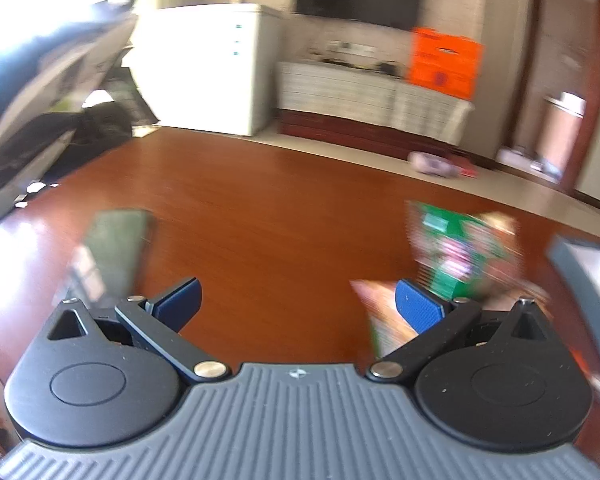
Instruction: Organize snacks
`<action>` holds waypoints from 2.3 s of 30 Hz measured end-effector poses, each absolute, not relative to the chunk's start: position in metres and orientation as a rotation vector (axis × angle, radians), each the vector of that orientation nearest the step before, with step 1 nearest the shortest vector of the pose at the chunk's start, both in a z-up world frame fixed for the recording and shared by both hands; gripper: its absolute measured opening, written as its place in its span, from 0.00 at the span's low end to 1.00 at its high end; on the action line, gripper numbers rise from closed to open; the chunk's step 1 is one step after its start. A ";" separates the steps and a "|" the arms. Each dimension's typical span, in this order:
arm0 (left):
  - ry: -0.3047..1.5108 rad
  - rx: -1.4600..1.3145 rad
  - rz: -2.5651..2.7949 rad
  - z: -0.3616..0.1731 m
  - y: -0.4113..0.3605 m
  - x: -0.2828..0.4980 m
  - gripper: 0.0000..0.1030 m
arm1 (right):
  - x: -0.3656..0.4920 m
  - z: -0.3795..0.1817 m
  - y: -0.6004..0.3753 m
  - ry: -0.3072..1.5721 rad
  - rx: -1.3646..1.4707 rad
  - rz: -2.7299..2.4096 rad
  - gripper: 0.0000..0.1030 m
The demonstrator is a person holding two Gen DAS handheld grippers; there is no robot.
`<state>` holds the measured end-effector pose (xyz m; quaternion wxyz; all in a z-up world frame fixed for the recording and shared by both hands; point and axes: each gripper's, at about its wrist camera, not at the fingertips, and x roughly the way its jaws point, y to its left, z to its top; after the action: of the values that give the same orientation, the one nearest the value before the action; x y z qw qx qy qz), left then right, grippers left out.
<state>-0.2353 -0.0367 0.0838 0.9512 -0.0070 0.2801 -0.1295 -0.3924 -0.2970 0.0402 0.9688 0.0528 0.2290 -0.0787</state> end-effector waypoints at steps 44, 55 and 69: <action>0.550 0.220 -0.520 0.028 -0.107 -0.330 0.79 | -0.436 0.032 -0.283 0.511 -0.059 -0.230 0.72; 0.579 0.204 -0.500 0.015 -0.119 -0.317 0.69 | -0.409 0.014 -0.291 0.600 0.064 -0.205 0.59; 0.610 0.161 -0.396 0.006 -0.108 -0.299 0.73 | -0.370 -0.003 -0.276 0.635 0.231 -0.329 0.64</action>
<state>-0.2990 -0.1083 0.0065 0.9314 0.0788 0.2980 -0.1935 -0.3696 -0.2761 -0.0033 0.9302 0.1126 0.3101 -0.1608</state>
